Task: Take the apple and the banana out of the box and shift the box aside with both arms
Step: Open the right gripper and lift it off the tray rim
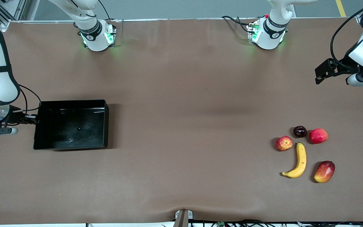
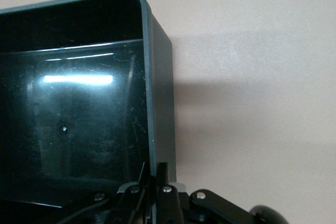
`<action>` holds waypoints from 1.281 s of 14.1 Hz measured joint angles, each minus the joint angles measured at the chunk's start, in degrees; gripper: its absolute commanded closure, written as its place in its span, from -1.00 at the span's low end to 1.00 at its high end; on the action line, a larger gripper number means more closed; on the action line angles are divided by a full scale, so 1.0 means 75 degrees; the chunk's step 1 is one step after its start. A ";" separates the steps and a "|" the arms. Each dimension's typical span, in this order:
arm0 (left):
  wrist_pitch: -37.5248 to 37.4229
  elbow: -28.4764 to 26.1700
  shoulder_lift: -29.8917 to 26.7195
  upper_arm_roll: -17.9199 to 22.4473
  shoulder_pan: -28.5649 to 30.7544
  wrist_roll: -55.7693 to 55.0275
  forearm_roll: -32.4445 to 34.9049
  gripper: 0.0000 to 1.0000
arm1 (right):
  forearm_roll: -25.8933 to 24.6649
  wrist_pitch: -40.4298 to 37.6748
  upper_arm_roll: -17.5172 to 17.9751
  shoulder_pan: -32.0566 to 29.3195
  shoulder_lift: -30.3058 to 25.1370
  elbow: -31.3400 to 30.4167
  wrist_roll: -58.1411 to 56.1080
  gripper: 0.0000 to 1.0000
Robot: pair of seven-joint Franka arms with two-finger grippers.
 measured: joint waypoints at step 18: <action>0.0215 -0.0039 -0.0037 -0.0037 -0.0050 0.0000 0.0000 -1.00 | -0.0375 -0.1243 0.0155 0.0073 0.0399 0.3211 -0.0073 -1.00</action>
